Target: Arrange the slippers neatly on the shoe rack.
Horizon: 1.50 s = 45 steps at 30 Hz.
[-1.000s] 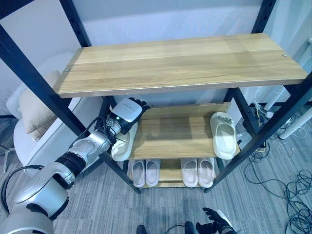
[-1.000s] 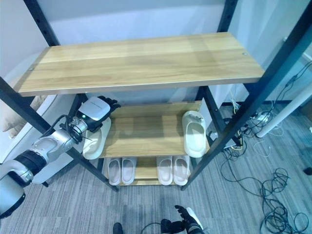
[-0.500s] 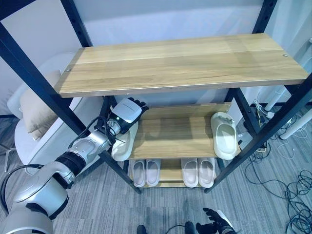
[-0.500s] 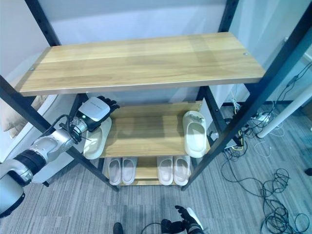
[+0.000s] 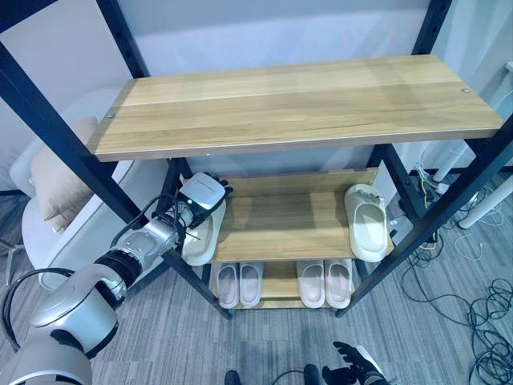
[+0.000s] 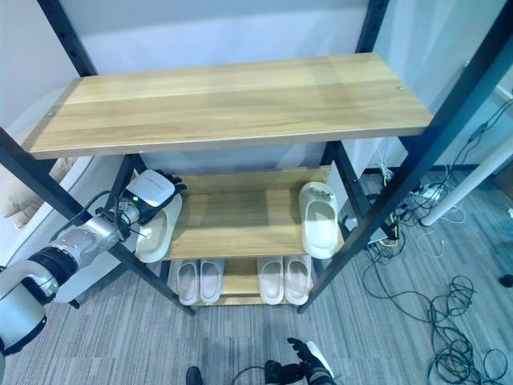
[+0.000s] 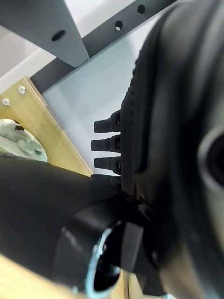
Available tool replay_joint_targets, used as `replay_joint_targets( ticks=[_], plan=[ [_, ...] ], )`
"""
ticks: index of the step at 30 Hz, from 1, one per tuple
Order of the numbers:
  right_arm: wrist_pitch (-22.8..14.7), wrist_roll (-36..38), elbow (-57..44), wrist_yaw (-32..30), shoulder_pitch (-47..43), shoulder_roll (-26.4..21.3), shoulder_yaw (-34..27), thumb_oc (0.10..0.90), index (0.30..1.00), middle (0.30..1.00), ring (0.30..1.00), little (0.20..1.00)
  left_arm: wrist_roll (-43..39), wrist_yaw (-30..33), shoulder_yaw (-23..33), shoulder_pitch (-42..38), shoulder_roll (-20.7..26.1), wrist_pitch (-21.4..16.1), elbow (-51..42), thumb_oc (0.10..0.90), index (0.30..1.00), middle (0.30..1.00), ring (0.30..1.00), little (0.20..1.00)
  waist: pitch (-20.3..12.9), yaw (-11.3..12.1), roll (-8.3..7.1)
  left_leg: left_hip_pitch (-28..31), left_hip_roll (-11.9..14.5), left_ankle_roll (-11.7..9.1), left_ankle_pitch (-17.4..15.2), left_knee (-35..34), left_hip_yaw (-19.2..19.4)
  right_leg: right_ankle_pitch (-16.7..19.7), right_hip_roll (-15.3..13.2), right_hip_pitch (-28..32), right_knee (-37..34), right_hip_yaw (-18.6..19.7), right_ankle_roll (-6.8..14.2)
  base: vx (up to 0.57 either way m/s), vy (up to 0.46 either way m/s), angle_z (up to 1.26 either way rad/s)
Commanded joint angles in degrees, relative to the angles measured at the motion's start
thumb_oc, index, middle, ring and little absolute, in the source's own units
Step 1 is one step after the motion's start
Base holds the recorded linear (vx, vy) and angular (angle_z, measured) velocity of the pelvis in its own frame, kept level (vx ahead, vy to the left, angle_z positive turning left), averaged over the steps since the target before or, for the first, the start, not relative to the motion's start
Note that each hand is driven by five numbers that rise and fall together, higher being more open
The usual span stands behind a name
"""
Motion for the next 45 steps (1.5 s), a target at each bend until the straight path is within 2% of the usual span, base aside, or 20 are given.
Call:
replay_joint_targets(
  ticks=[1, 18, 19, 20, 21, 31, 40, 45],
  plan=[
    [0.71, -0.42, 2.57, 0.76, 1.44, -1.74, 2.6, 0.8, 0.9, 0.9, 0.9, 0.9, -3.49, 1.57, 4.89, -11.53, -1.07, 1.5, 7.57, 0.8, 0.9, 0.9, 0.9, 0.9, -0.02, -0.05, 1.61, 1.19, -1.27, 0.72, -6.39, 0.26, 3.87, -8.41, 0.18, -0.49, 0.75, -1.83, 3.15, 0.0, 0.0, 0.0],
    [0.77, -0.72, 3.7, 0.16, 0.69, -1.92, 2.72, 0.8, 0.9, 0.9, 0.9, 0.9, -3.32, 1.74, 4.58, -9.45, -5.07, 2.06, 13.4, 0.8, 0.9, 0.9, 0.9, 0.9, -0.19, -0.92, 1.58, 0.23, -0.86, 0.62, -6.21, 0.26, 4.56, -7.88, 0.32, -1.98, 0.75, -1.18, 3.19, 0.0, -0.005, -0.04],
    [0.85, -0.65, 3.88, 0.22, 0.57, -1.96, 2.77, 0.8, 0.9, 0.9, 0.9, 0.9, -3.51, 1.8, 4.74, -9.38, -5.81, 2.3, 14.14, 0.557, 0.535, 0.535, 0.535, 0.535, -0.21, -0.98, 1.52, 0.24, -0.88, 0.6, -6.18, 0.26, 4.65, -7.89, 0.39, -1.97, 0.75, -1.11, 3.15, 0.0, 0.0, 0.0],
    [0.87, -0.6, 3.91, 0.18, 0.57, -1.93, 2.74, 0.8, 0.9, 0.9, 0.9, 0.9, -3.73, 1.85, 4.78, -9.49, -6.13, 2.31, 14.27, 0.557, 0.535, 0.535, 0.535, 0.535, -0.24, -1.04, 1.46, 0.21, -0.86, 0.59, -6.18, 0.26, 4.67, -7.86, 0.38, -2.01, 0.75, -1.13, 3.14, 0.0, 0.0, 0.0],
    [0.88, -0.6, 3.96, 0.24, 0.56, -1.94, 2.72, 0.8, 0.9, 0.9, 0.9, 0.9, -3.86, 1.89, 4.95, -9.34, -6.36, 2.29, 14.47, 0.4, 0.3, 0.3, 0.3, 0.3, -0.24, -1.08, 1.44, 0.22, -0.85, 0.58, -6.19, 0.26, 4.71, -7.86, 0.41, -2.03, 0.75, -1.09, 3.14, 0.0, 0.0, 0.0],
    [0.73, -0.51, 3.81, -0.11, 0.61, -2.21, 2.49, 0.8, 0.9, 0.9, 0.9, 0.9, -4.01, 3.8, 5.77, -8.3, -7.3, 1.83, 11.7, 0.4, 0.3, 0.3, 0.3, 0.3, -0.11, -1.3, 1.23, 1.02, -0.77, 0.61, -6.52, 0.26, 5.15, -8.12, 0.51, -1.41, 0.75, -0.64, 3.03, 0.0, 0.0, 0.0],
    [-0.3, -0.17, 2.91, -1.34, 0.94, -2.02, 1.24, 0.8, 0.9, 0.9, 0.9, 0.9, -1.22, 9.79, 8.61, -4.01, -5.45, -0.66, -3.83, 0.4, 0.3, 0.3, 0.3, 0.3, 0.56, -1.07, 1.19, 3.33, -0.36, 0.44, -6.88, 0.26, 5.39, -9.15, 1.02, 0.97, 0.75, -0.4, 2.54, 0.0, -0.026, -0.01],
    [-0.95, 0.57, 2.22, -2.7, -0.18, -1.49, 0.12, 0.8, 0.9, 0.9, 0.9, 0.9, 1.06, 14.0, 12.87, 1.97, -3.3, 0.14, -10.71, 0.4, 0.3, 0.3, 0.3, 0.3, 0.49, -0.36, 0.54, 7.03, 1.36, -0.26, -6.52, 0.26, 5.5, -10.95, 2.7, 4.45, 0.75, 0.04, 1.29, 0.03, -0.11, -0.1]
  ],
)
